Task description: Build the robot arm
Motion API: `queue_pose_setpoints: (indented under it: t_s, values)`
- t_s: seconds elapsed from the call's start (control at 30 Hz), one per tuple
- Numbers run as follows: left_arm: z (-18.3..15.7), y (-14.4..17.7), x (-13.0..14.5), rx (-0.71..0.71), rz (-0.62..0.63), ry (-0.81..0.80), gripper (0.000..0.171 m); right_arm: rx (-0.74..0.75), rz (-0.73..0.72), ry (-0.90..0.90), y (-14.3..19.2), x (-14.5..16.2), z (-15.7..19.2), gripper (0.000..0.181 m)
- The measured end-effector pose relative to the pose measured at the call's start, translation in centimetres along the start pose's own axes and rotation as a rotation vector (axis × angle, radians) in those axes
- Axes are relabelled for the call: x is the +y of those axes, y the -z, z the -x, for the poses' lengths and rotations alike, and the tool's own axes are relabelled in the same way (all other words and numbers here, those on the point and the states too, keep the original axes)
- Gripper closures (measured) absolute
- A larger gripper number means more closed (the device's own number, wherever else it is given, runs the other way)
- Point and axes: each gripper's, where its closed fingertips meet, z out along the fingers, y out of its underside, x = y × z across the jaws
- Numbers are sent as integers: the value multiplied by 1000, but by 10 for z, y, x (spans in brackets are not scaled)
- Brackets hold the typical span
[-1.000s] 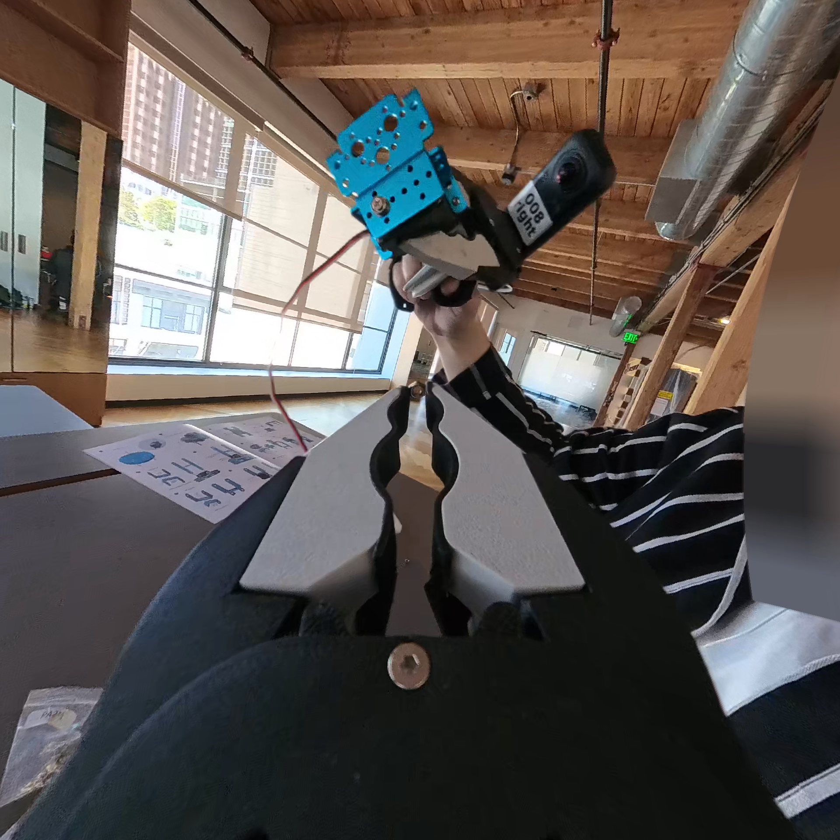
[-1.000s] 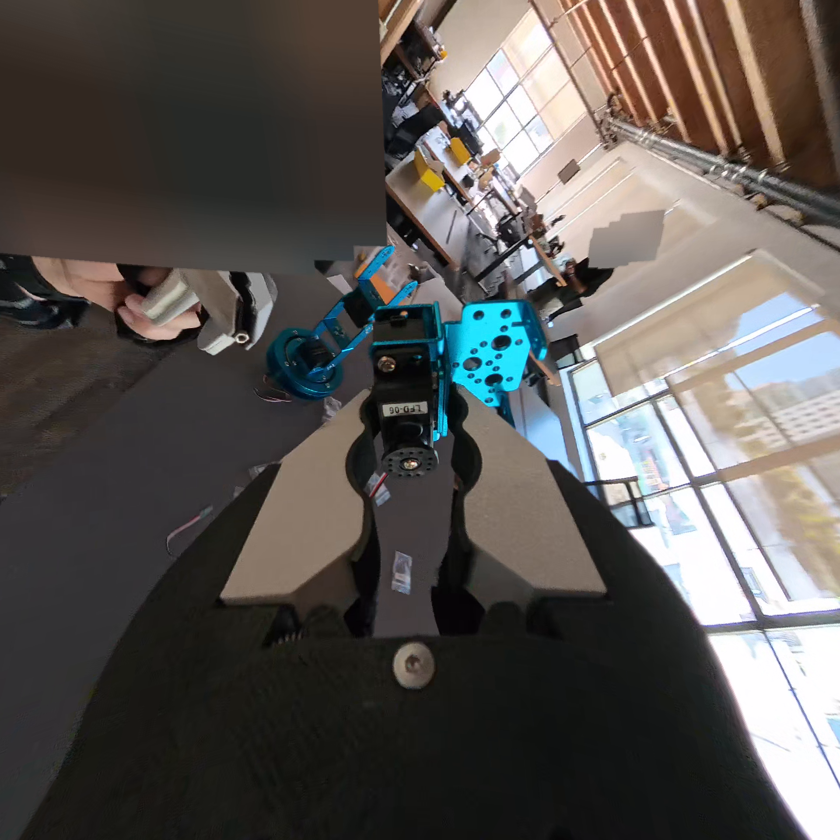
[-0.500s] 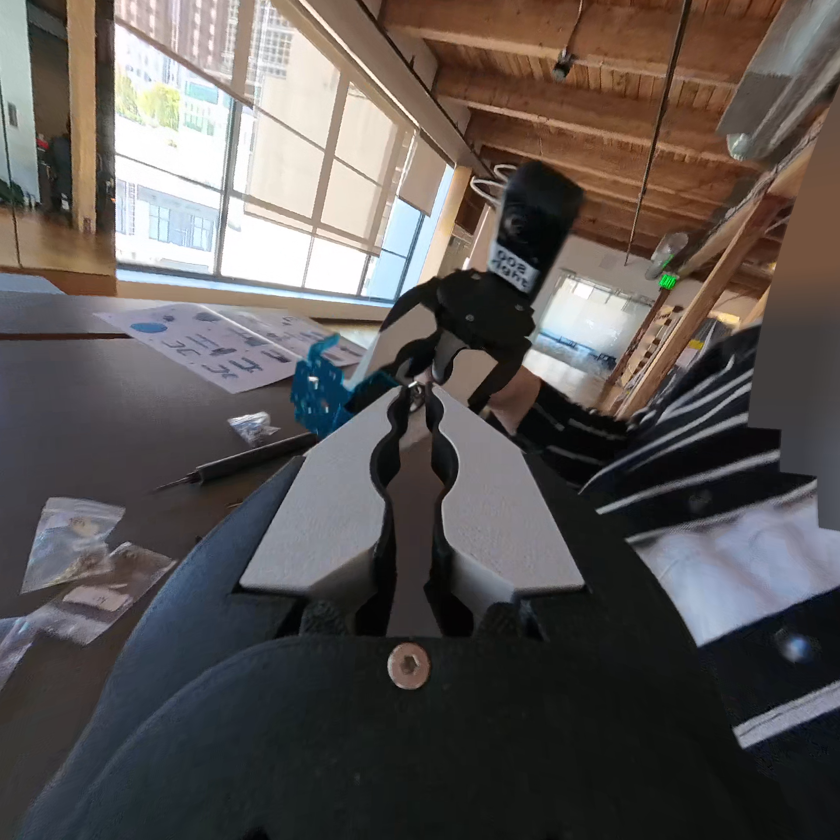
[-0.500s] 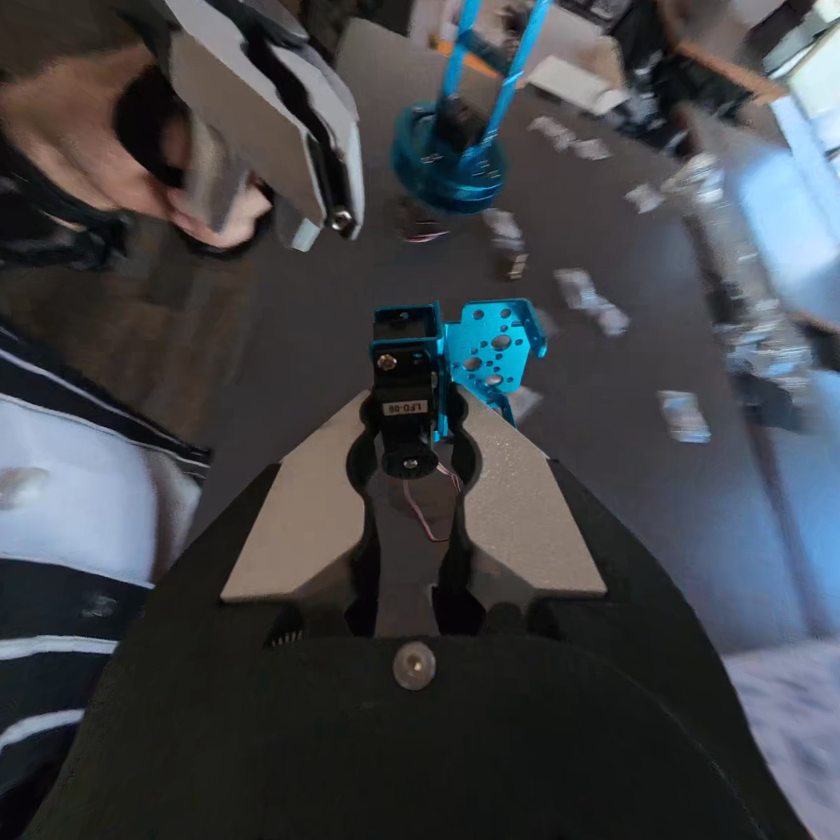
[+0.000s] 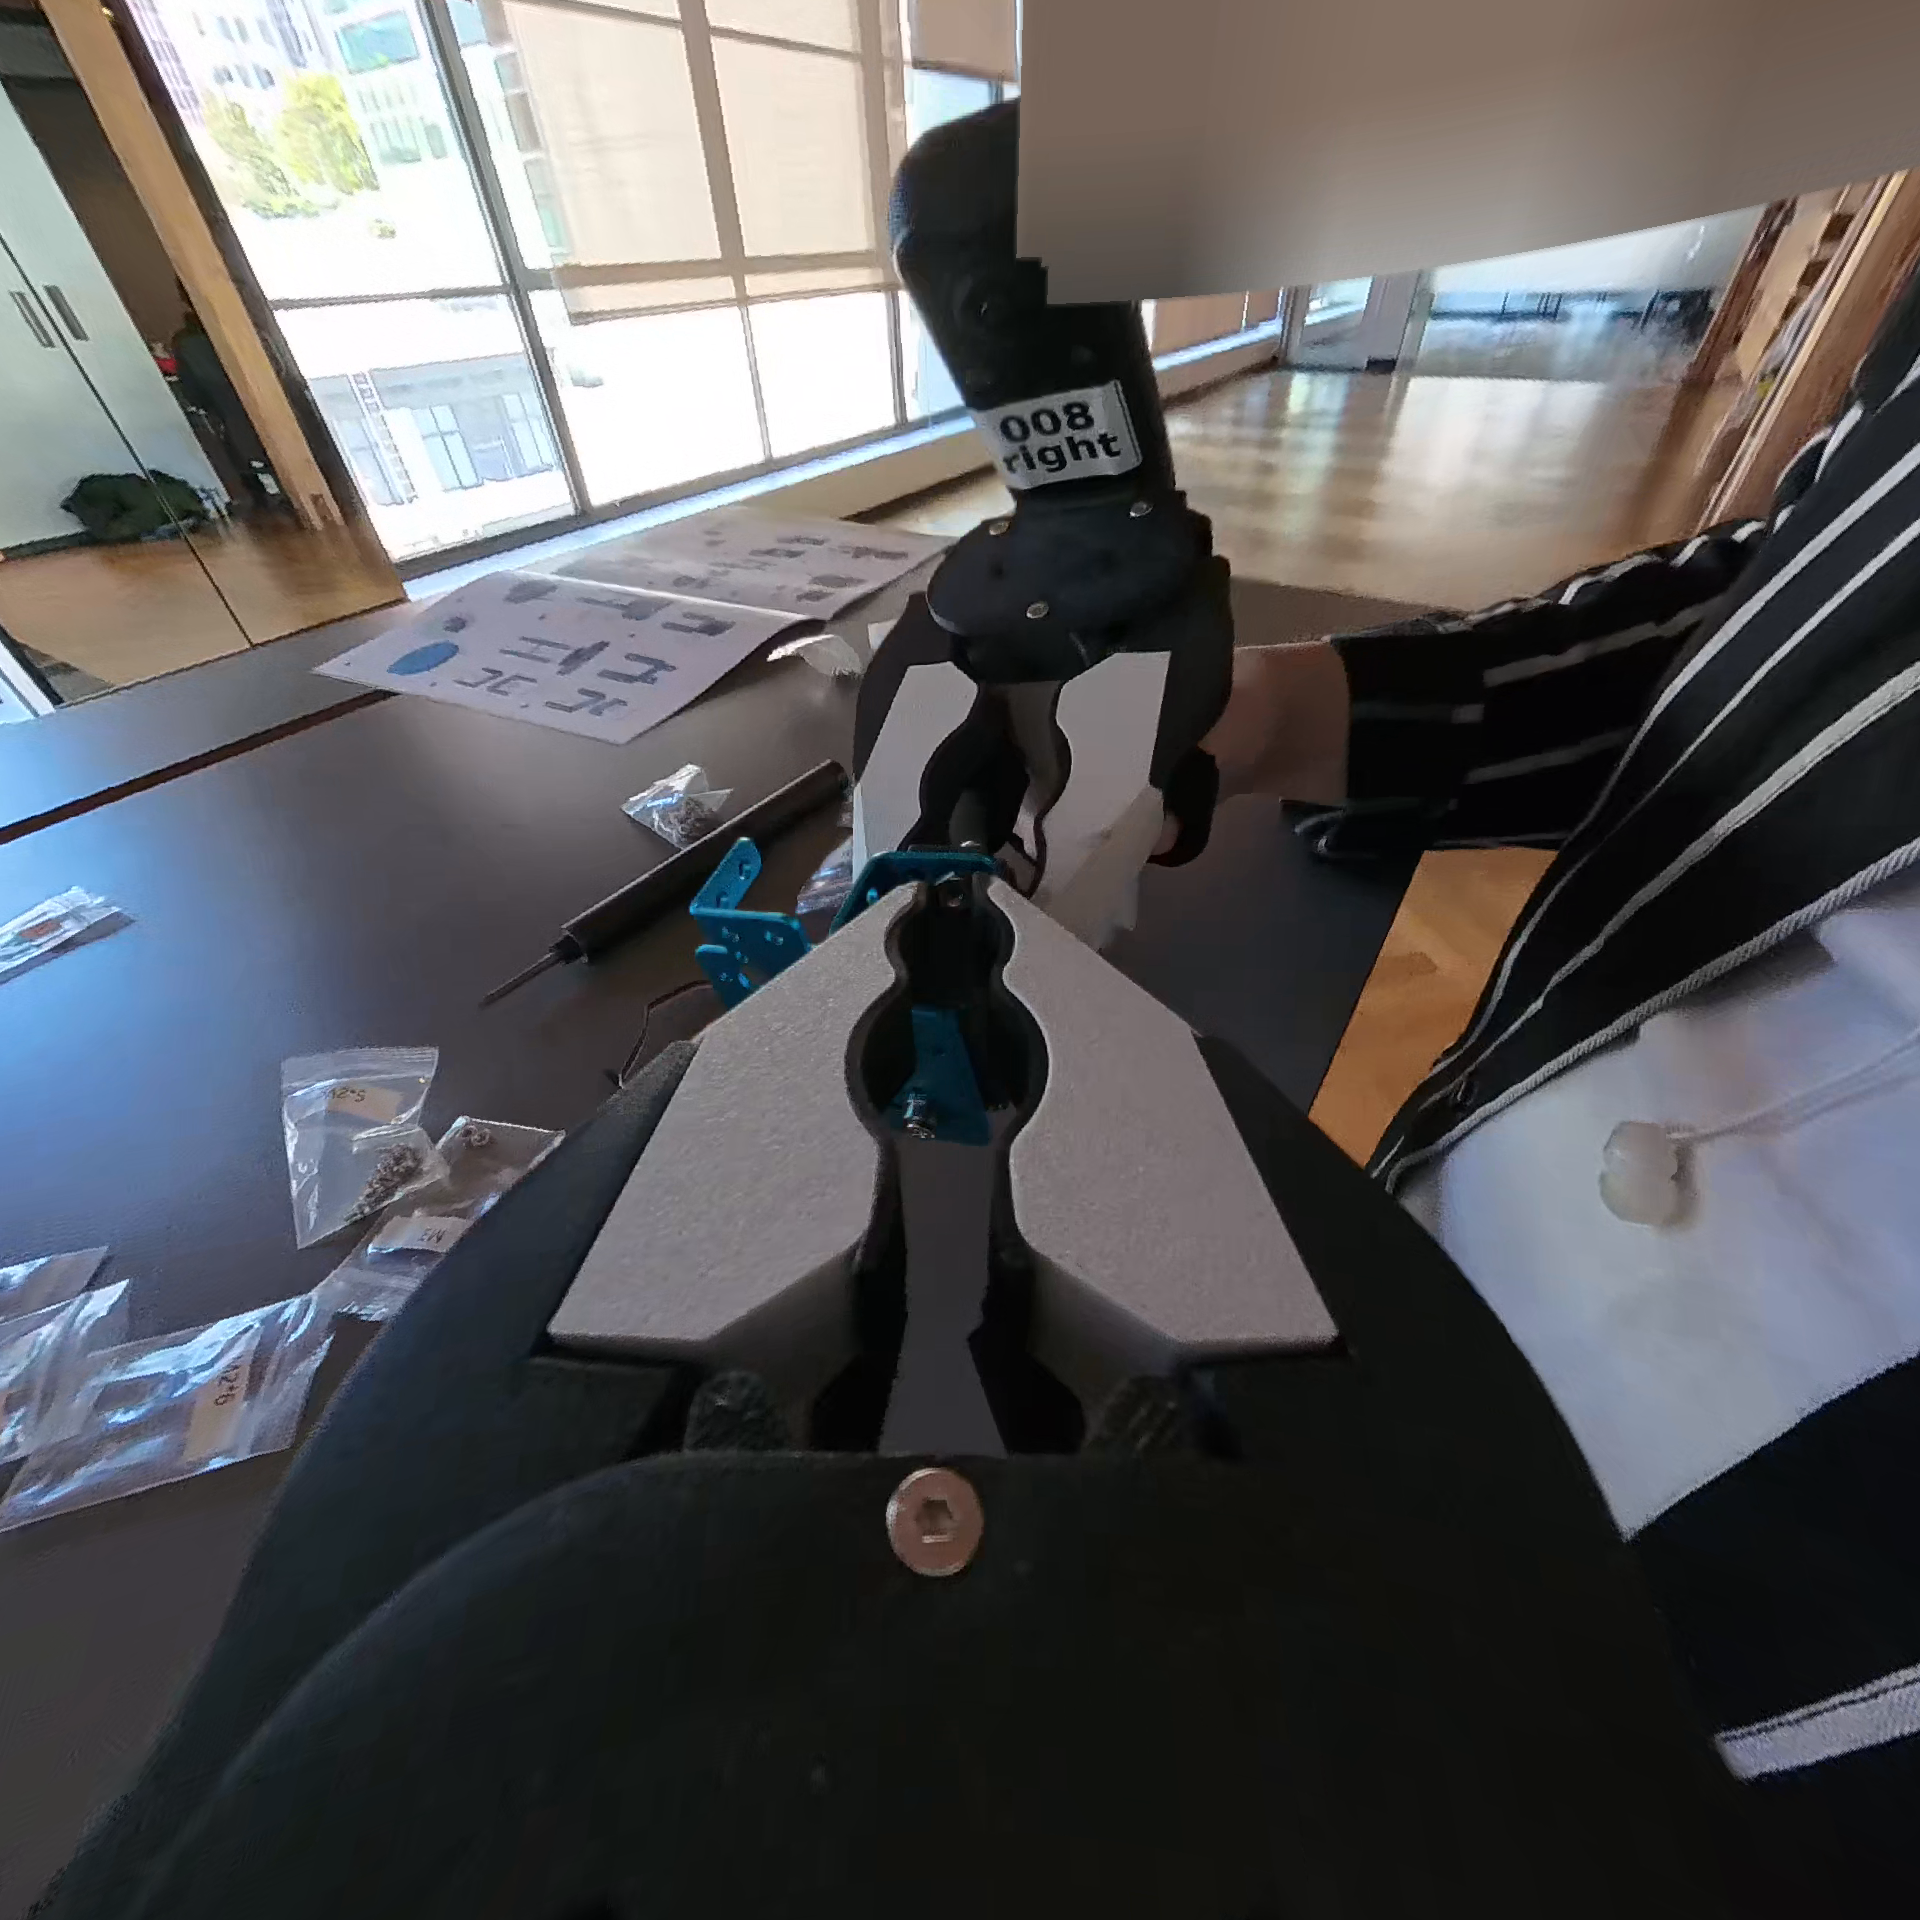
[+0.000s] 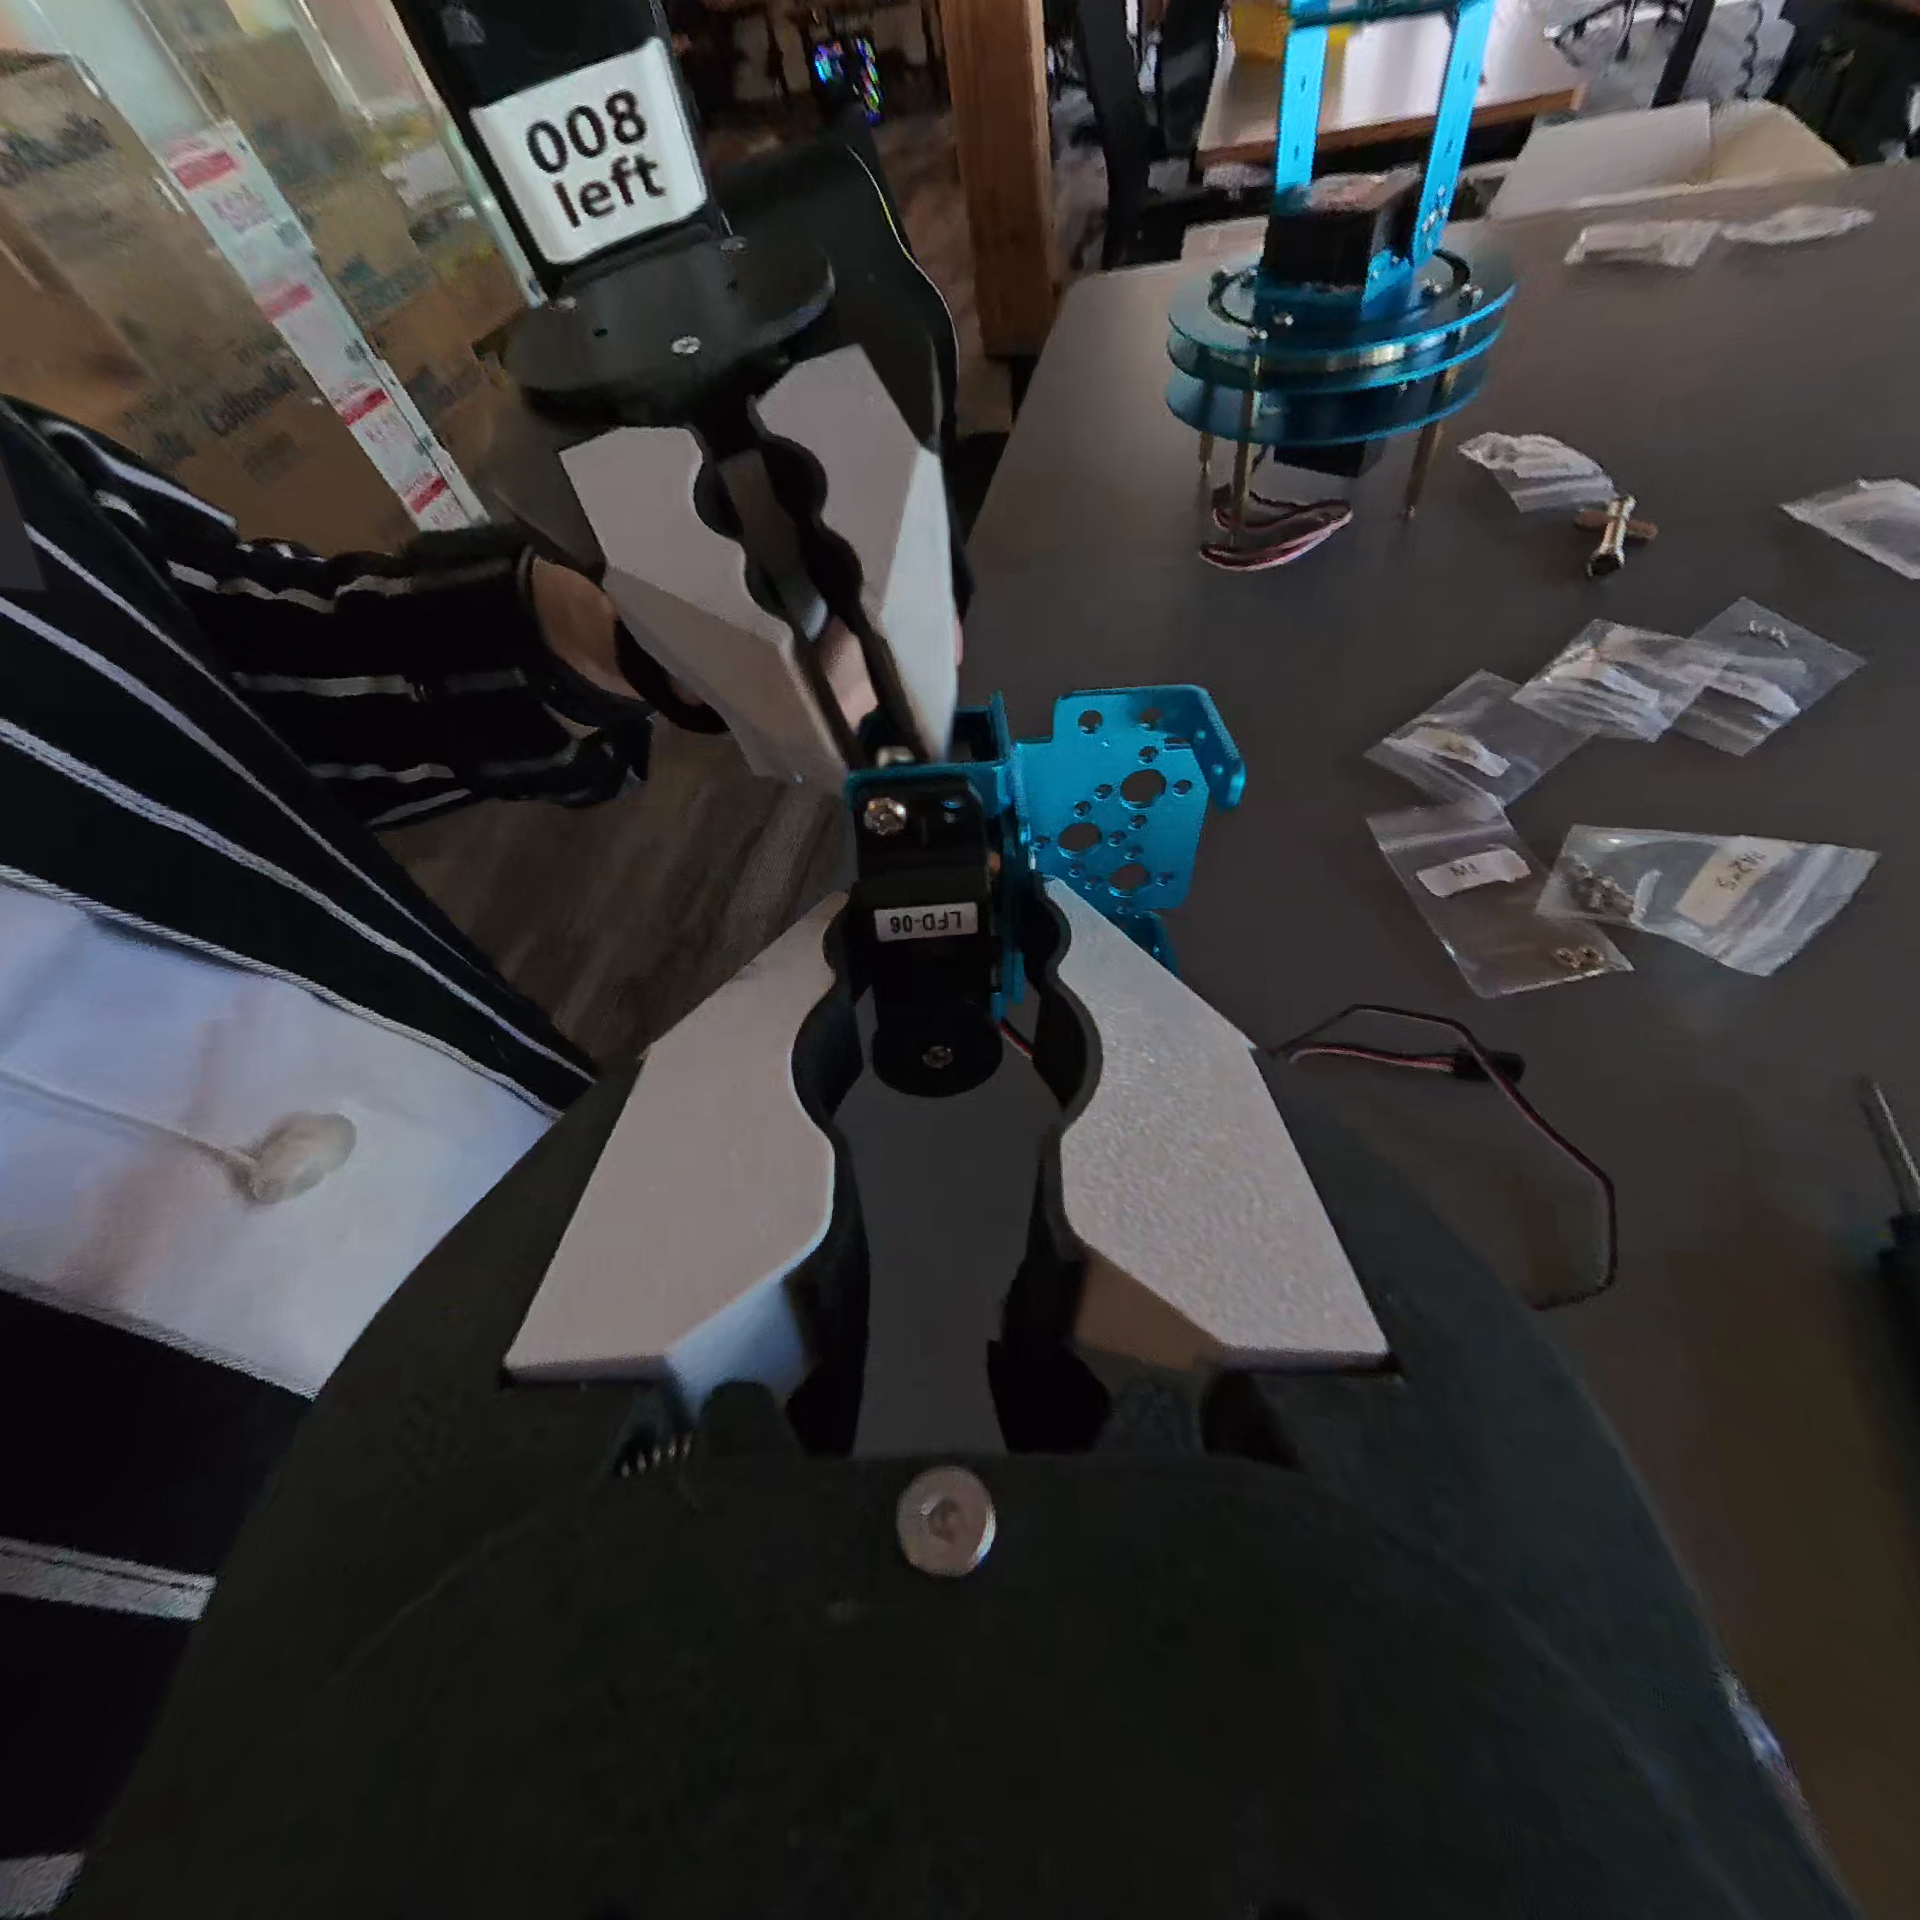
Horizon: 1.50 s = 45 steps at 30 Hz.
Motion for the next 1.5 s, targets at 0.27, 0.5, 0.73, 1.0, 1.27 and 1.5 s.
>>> queue_pose_setpoints:
  t_s: [0.27, 0.5, 0.73, 1.0, 1.27, 1.5]
  values:
    - [-5, -6, 9, 47, 128, -53, 167, -13, -54, 16, 3, 9, -1, 153]
    - [5, -11, 28, 53, 75, 64, 167, -6, 33, -50, 5, 35, -16, 153]
    - [2, -23, 41, 65, 110, 45, 167, 64, 177, 57, 9, 57, -24, 152]
    - [-3, -33, 51, 73, 190, -25, 167, 94, 221, 99, 13, 64, -25, 152]
    - [-5, -40, 54, 85, 217, -29, 167, 144, 222, 135, 17, 66, -28, 152]
    - [-4, -42, 54, 92, 219, -6, 167, 184, 308, 154, 21, 81, -33, 145]
